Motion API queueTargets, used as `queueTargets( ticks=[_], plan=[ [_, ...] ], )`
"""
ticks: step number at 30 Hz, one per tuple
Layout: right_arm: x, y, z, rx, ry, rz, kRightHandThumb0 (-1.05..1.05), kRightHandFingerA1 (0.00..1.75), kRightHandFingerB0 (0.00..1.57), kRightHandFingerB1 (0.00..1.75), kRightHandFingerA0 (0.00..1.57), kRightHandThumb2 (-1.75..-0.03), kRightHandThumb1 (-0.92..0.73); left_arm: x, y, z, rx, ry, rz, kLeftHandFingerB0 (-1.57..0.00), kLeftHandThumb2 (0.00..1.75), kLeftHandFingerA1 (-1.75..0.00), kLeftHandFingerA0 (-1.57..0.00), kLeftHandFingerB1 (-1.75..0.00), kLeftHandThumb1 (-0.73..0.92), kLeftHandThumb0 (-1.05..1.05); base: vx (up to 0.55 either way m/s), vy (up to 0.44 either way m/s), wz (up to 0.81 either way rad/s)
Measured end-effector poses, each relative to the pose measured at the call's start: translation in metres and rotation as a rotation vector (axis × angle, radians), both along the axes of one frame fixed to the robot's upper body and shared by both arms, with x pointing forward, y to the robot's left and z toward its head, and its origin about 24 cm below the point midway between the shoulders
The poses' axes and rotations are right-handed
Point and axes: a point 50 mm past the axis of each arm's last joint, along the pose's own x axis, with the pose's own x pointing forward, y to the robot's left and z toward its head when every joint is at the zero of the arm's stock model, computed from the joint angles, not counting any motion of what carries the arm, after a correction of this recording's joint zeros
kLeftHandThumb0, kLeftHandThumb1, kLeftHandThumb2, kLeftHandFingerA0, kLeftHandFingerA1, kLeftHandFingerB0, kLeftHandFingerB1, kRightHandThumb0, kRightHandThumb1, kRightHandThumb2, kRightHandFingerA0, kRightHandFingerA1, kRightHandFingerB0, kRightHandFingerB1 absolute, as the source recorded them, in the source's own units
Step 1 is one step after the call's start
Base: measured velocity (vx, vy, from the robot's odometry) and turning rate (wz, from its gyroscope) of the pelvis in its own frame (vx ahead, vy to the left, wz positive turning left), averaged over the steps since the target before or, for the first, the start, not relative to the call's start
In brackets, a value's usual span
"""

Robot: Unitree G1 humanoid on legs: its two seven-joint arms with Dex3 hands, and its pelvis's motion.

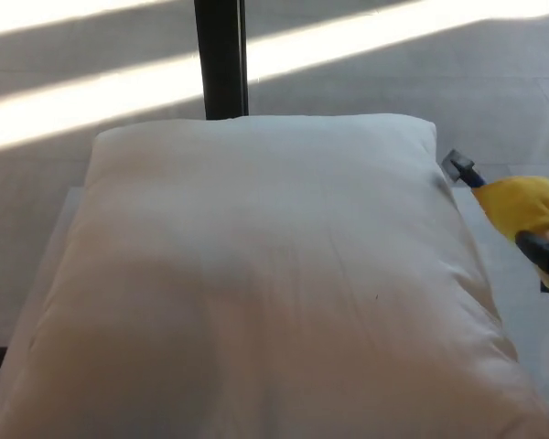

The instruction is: A hammer is kept on the right hand side and a pillow is kept on the left hand side on the desk infront of the robot and the robot uses its right hand to pick up the hammer and makes a downward swinging motion to hit the pillow

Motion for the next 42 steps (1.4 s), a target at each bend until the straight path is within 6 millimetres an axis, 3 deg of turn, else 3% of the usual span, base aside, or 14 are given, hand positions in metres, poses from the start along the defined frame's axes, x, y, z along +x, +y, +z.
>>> queueTargets(
  ticks=[2, 7, 9, 13, 16, 19, 23, 24, 26, 28, 31, 37, 38, 42],
  plan=[
    [0.003, 0.007, 0.005, 0.045, -0.004, 0.019, -0.30, 1.75, 0.78, 1.69, 1.04, -1.18, -0.57, 0.000, 0.000, 0.000, 0.000, -0.001, -0.001, -0.60, 0.61, -0.60, -0.68, -0.51, 0.72, -0.63, 0.00, 0.000, 0.00],
    [0.010, 0.031, 0.016, 0.150, -0.014, 0.084, -0.34, 1.75, 0.79, 1.70, 1.04, -1.24, -0.53, 0.000, -0.001, -0.001, -0.005, 0.000, -0.001, -0.60, 0.62, -0.56, -0.68, -0.47, 0.73, -0.62, 0.00, 0.000, 0.00],
    [0.012, 0.039, 0.021, 0.184, -0.016, 0.111, -0.34, 1.75, 0.77, 1.67, 1.01, -1.15, -0.61, 0.000, -0.002, -0.001, -0.007, -0.001, -0.003, -0.60, 0.62, -0.52, -0.67, -0.45, 0.71, -0.64, 0.00, 0.000, 0.00],
    [0.013, 0.057, 0.029, 0.251, -0.015, 0.167, -0.35, 1.75, 0.75, 1.68, 1.02, -1.12, -0.61, 0.001, -0.002, -0.002, -0.011, -0.006, -0.007, -0.61, 0.61, -0.54, -0.68, -0.46, 0.70, -0.64, 0.00, 0.000, 0.00],
    [0.012, 0.068, 0.035, 0.288, -0.014, 0.208, -0.32, 1.75, 0.85, 1.58, 1.05, -1.15, -0.53, 0.002, -0.003, -0.001, -0.013, -0.012, -0.013, -0.63, 0.61, -0.54, -0.67, -0.46, 0.70, -0.67, 0.00, 0.000, 0.00],
    [0.011, 0.078, 0.041, 0.322, -0.012, 0.245, -0.35, 1.75, 0.79, 1.66, 1.04, -1.22, -0.52, 0.005, -0.004, -0.001, -0.014, -0.022, -0.023, -0.60, 0.62, -0.53, -0.64, -0.46, 0.72, -0.64, 0.00, 0.000, 0.00],
    [0.010, 0.086, 0.052, 0.362, -0.011, 0.282, -0.34, 1.75, 0.84, 1.60, 1.02, -1.20, -0.53, 0.008, -0.006, -0.001, -0.019, -0.034, -0.039, -0.54, 0.62, -0.49, -0.61, -0.44, 0.74, -0.60, 0.00, 0.000, 0.00],
    [0.010, 0.087, 0.054, 0.370, -0.012, 0.289, -0.30, 1.75, 0.85, 1.51, 1.08, -1.26, -0.52, 0.009, -0.006, -0.001, -0.021, -0.034, -0.040, -0.55, 0.62, -0.52, -0.62, -0.45, 0.73, -0.60, 0.00, 0.000, 0.00],
    [0.009, 0.091, 0.064, 0.393, -0.019, 0.312, -0.35, 1.75, 0.77, 1.63, 1.02, -1.14, -0.53, 0.009, -0.008, -0.002, -0.027, -0.036, -0.045, -0.59, 0.62, -0.55, -0.67, -0.46, 0.74, -0.61, 0.00, 0.000, 0.00],
    [0.009, 0.095, 0.073, 0.408, -0.029, 0.336, -0.35, 1.75, 0.75, 1.64, 0.97, -1.08, -0.55, 0.009, -0.008, -0.003, -0.030, -0.037, -0.049, -0.57, 0.62, -0.54, -0.64, -0.45, 0.74, -0.61, 0.00, 0.000, 0.00],
    [0.008, 0.101, 0.090, 0.439, -0.049, 0.379, -0.32, 1.75, 0.77, 1.60, 0.97, -1.13, -0.52, 0.010, -0.009, -0.003, -0.034, -0.040, -0.056, -0.57, 0.62, -0.54, -0.64, -0.45, 0.74, -0.60, 0.00, 0.000, 0.00],
    [0.005, 0.105, 0.116, 0.500, -0.073, 0.438, -0.34, 1.75, 0.76, 1.59, 0.98, -1.07, -0.57, 0.009, -0.009, -0.003, -0.038, -0.042, -0.064, -0.58, 0.62, -0.51, -0.64, -0.45, 0.72, -0.62, 0.00, 0.000, 0.00],
    [0.003, 0.106, 0.120, 0.508, -0.077, 0.449, -0.34, 1.75, 0.75, 1.61, 0.96, -1.11, -0.52, 0.009, -0.009, -0.003, -0.040, -0.042, -0.066, -0.58, 0.62, -0.51, -0.64, -0.45, 0.72, -0.63, 0.00, 0.000, 0.00],
    [-0.003, 0.107, 0.135, 0.553, -0.099, 0.497, -0.34, 1.75, 0.76, 1.60, 0.95, -1.03, -0.56, 0.007, -0.009, -0.003, -0.039, -0.041, -0.074, -0.62, 0.62, -0.53, -0.68, -0.46, 0.72, -0.62, 0.00, 0.000, 0.00]
  ],
)
